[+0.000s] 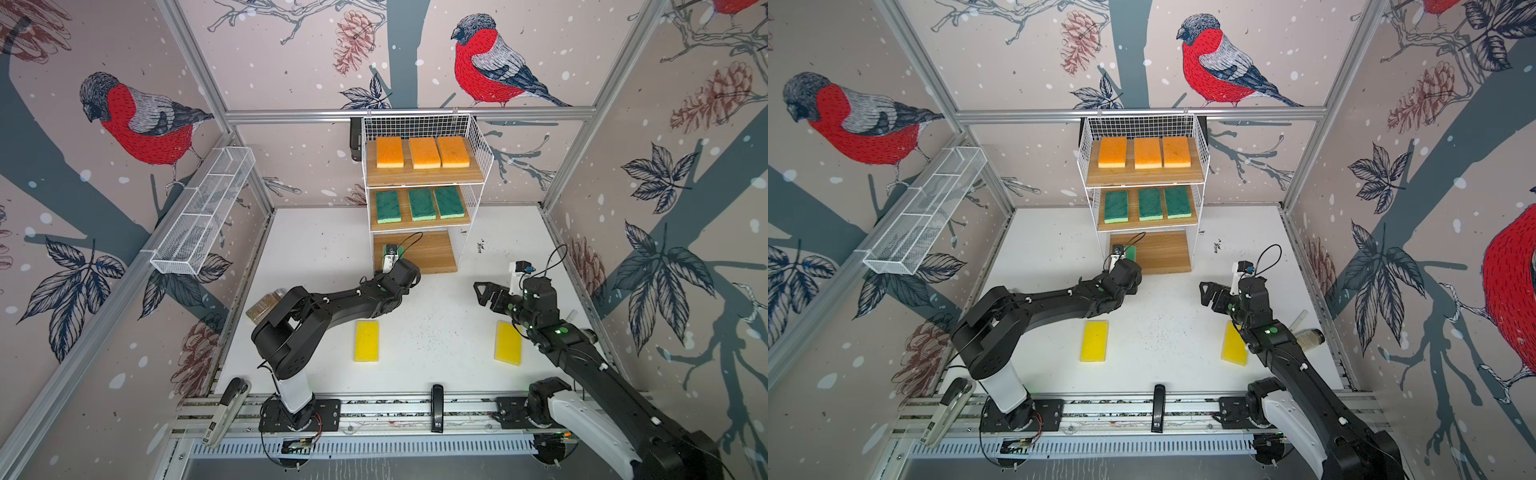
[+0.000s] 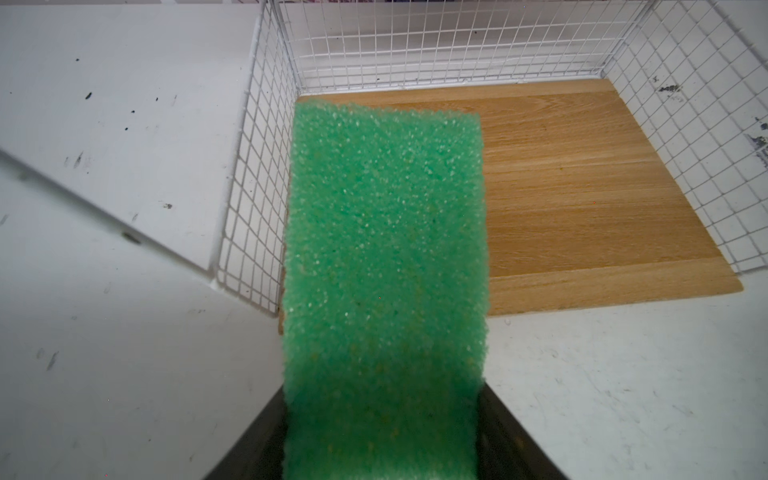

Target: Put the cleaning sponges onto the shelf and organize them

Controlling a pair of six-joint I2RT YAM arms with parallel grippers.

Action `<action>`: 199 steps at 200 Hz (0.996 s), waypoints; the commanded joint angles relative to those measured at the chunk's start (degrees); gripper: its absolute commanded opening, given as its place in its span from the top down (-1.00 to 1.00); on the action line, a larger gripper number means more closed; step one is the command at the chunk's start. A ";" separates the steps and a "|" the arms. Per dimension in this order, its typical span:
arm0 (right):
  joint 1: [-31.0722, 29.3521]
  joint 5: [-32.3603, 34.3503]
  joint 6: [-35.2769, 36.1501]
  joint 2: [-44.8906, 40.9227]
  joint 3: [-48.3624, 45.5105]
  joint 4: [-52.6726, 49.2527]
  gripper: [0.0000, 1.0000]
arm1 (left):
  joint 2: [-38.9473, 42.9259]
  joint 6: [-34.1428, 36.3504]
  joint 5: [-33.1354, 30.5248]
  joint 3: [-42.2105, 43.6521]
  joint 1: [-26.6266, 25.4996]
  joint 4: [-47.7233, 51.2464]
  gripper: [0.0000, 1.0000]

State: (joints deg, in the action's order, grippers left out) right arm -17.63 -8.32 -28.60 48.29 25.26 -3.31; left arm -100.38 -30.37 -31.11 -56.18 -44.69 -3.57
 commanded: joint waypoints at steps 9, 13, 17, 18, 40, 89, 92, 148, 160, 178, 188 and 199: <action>-0.03 -0.65 -0.35 0.66 0.67 2.06 -0.99 | -0.77 4.30 0.20 0.99 0.26 -6.63 -0.24; 0.01 -0.70 -0.36 0.74 0.67 2.08 -0.99 | -0.95 4.42 0.02 0.87 0.29 -6.62 -0.24; -0.04 -0.76 -0.40 0.90 0.76 2.08 -0.99 | -1.22 4.44 -0.12 0.66 0.39 -6.50 -0.24; -0.04 -0.76 -0.40 0.90 0.76 2.08 -0.99 | -1.22 4.40 -0.19 0.56 0.39 -6.51 -0.24; -0.03 -0.95 -0.50 1.60 0.93 1.91 -0.99 | -2.34 4.47 -0.26 -0.54 1.05 -5.81 -0.24; -0.10 -1.18 -0.58 2.24 0.93 2.06 -0.99 | -4.28 4.75 -0.75 -0.63 1.45 -6.92 -0.24; -0.08 -1.15 -0.58 2.29 0.94 2.14 -0.99 | -4.36 4.78 -0.75 -0.66 1.49 -7.03 -0.24; -0.07 -1.37 -0.58 3.30 1.12 2.34 -0.99 | -6.87 5.05 -1.56 -3.22 1.64 -8.47 -0.26; -0.12 -1.37 -0.58 3.30 1.11 2.34 -0.99 | -7.35 4.87 -1.92 -3.79 1.61 -8.73 -0.26; -0.11 -1.35 -0.51 3.33 0.99 2.42 -0.99 | -7.97 4.49 -2.80 -4.61 1.62 -8.99 -0.27; -0.12 -1.35 -0.49 3.43 0.94 2.42 -0.99 | -8.31 4.07 -3.51 -5.11 1.63 -8.92 -0.27; -0.04 -1.49 -0.51 3.54 0.94 2.43 -0.99 | -8.84 3.62 -3.95 -5.78 1.75 -8.42 -0.27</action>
State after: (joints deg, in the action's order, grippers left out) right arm -17.69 -9.39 -28.80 51.55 25.87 -3.05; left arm -108.36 -25.96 -32.93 -60.66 -43.07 -10.41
